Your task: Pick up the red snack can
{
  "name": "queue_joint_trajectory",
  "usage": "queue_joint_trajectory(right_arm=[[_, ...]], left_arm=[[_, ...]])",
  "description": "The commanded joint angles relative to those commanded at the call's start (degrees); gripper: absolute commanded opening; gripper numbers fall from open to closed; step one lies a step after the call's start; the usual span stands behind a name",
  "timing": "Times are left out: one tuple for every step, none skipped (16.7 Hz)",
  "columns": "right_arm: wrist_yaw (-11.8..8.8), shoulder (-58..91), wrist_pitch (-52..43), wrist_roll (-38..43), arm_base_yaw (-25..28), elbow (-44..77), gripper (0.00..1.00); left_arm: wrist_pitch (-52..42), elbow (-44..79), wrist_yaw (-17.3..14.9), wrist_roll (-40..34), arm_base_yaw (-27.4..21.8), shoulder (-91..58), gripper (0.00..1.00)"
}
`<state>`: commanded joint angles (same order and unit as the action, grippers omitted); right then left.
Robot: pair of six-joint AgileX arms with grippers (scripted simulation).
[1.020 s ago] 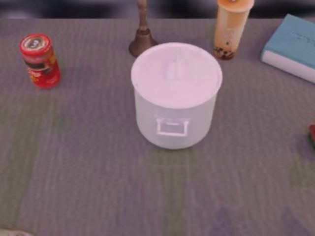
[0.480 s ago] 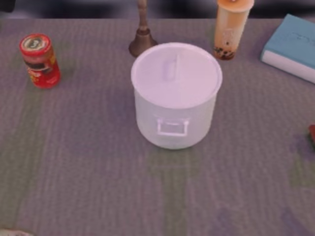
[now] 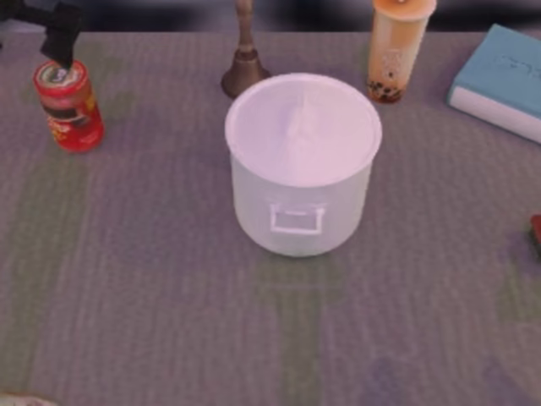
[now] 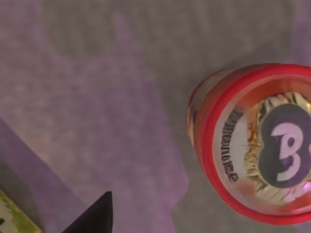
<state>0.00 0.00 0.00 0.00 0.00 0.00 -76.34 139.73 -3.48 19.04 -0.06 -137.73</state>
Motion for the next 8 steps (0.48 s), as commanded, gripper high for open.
queue_joint_trajectory(right_arm=[[0.0, 0.0, 0.0, 0.0, 0.0, 0.0, 1.0], [0.0, 0.0, 0.0, 0.0, 0.0, 0.0, 1.0], [0.0, 0.0, 0.0, 0.0, 0.0, 0.0, 1.0], [0.0, 0.0, 0.0, 0.0, 0.0, 0.0, 1.0], [0.0, 0.0, 0.0, 0.0, 0.0, 0.0, 1.0], [0.0, 0.0, 0.0, 0.0, 0.0, 0.0, 1.0], [0.0, 0.0, 0.0, 0.0, 0.0, 0.0, 1.0], [0.0, 0.0, 0.0, 0.0, 0.0, 0.0, 1.0]], left_arm=[[-1.5, 2.7, -0.1, 0.3, -0.1, -2.8, 1.0], [-2.8, 5.0, -0.2, 0.6, -0.1, -5.2, 1.0], [-3.8, 6.8, -0.3, 0.8, -0.2, -7.1, 1.0], [-4.6, 8.2, -0.4, 0.9, -0.2, -8.5, 1.0], [-5.0, 8.9, -0.4, 1.0, -0.3, -9.2, 1.0], [-5.1, 9.1, -0.4, 1.0, -0.3, -9.5, 1.0], [-5.1, 9.1, -0.4, 1.0, -0.3, -9.5, 1.0], [-5.1, 9.1, -0.4, 1.0, -0.3, -9.5, 1.0]])
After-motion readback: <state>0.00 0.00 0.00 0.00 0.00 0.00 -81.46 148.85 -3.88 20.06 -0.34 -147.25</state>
